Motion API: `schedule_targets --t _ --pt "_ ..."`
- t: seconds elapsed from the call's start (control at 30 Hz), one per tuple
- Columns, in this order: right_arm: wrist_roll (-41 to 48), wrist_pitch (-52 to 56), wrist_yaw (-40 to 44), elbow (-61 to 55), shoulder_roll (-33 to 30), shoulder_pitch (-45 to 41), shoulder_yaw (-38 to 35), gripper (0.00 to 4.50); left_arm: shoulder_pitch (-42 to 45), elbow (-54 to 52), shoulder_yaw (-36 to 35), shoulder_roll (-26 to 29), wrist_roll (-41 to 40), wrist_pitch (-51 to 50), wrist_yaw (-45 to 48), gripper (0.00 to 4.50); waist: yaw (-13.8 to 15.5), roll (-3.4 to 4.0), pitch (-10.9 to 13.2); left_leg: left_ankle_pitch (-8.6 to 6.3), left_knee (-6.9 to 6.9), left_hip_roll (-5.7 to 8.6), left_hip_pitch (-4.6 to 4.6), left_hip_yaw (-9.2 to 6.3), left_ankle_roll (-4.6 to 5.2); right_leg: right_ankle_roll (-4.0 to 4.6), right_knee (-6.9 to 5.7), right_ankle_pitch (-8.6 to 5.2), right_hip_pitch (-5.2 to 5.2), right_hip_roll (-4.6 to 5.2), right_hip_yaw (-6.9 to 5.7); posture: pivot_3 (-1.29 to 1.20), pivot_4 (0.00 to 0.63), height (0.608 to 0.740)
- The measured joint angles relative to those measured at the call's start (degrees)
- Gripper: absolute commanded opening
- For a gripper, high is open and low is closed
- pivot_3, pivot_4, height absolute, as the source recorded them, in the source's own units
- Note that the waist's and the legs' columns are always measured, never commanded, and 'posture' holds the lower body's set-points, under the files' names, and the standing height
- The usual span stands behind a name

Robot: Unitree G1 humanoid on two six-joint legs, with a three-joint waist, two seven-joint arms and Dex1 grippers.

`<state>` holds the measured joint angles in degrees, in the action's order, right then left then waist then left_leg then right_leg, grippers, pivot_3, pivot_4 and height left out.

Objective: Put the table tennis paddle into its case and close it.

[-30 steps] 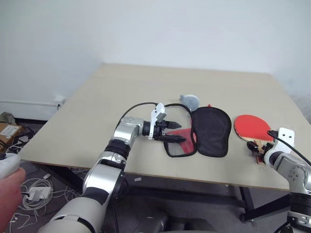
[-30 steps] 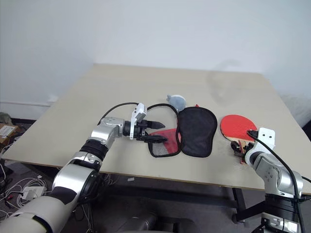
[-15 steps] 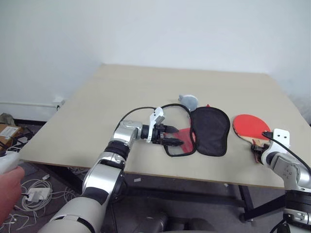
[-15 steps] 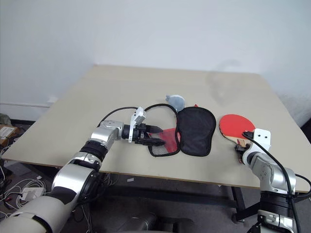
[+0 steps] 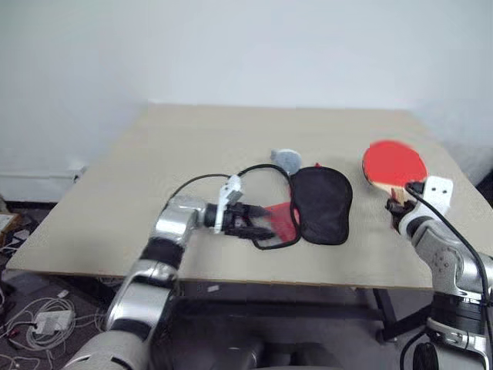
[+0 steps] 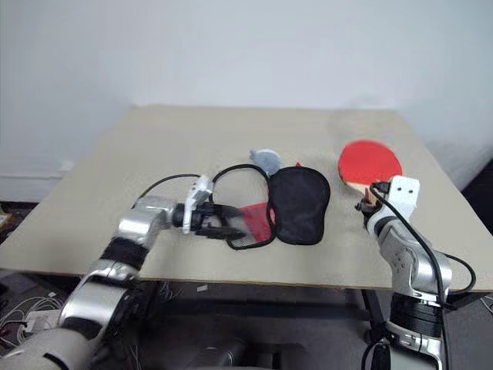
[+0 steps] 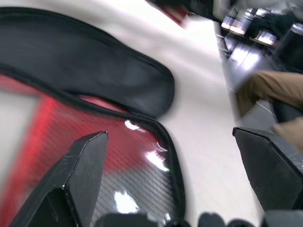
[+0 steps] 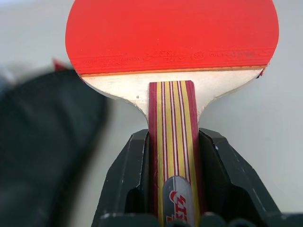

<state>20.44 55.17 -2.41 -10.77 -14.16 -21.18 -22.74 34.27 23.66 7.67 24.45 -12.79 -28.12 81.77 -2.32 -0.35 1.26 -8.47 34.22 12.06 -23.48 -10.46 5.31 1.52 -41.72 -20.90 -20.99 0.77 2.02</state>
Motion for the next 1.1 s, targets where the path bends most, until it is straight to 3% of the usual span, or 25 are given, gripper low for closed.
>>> schedule_targets --t 0.13,0.37,0.7,1.1 --pt "1.3 2.4 -4.7 0.0 9.5 -3.6 -0.1 1.15 -1.2 -7.7 0.8 0.3 -1.6 -4.0 -1.6 4.5 0.7 0.05 0.0 0.3 -0.07 0.04 0.0 0.04 -0.07 0.09 -0.06 0.14 -0.06 0.01 0.02 0.0 0.0 0.74" --pt "-0.3 1.5 -6.7 3.8 15.9 -5.0 6.1 1.15 -1.5 -10.9 1.3 1.1 -3.8 -8.3 -3.7 4.5 1.2 0.13 0.0 0.54 -0.35 0.07 0.01 0.17 -0.13 0.03 -0.04 0.27 -0.22 0.02 0.16 0.0 0.0 0.74" --pt "-5.4 -2.2 -5.9 10.2 15.3 -1.9 13.9 1.15 -1.6 -16.4 0.9 4.3 -6.2 -6.4 -5.5 4.5 1.0 0.21 0.0 0.62 -0.49 0.04 0.02 0.2 -0.26 0.09 -0.05 0.31 -0.33 0.01 0.2 0.0 0.0 0.74" --pt "-7.2 -4.2 -4.9 11.4 15.1 -2.1 15.3 1.15 -3.3 -21.0 1.0 6.6 -7.5 -10.3 -8.9 4.5 1.0 0.23 0.0 0.66 -0.59 0.04 0.04 0.21 -0.32 0.12 -0.04 0.32 -0.34 0.01 0.22 0.0 0.0 0.74"
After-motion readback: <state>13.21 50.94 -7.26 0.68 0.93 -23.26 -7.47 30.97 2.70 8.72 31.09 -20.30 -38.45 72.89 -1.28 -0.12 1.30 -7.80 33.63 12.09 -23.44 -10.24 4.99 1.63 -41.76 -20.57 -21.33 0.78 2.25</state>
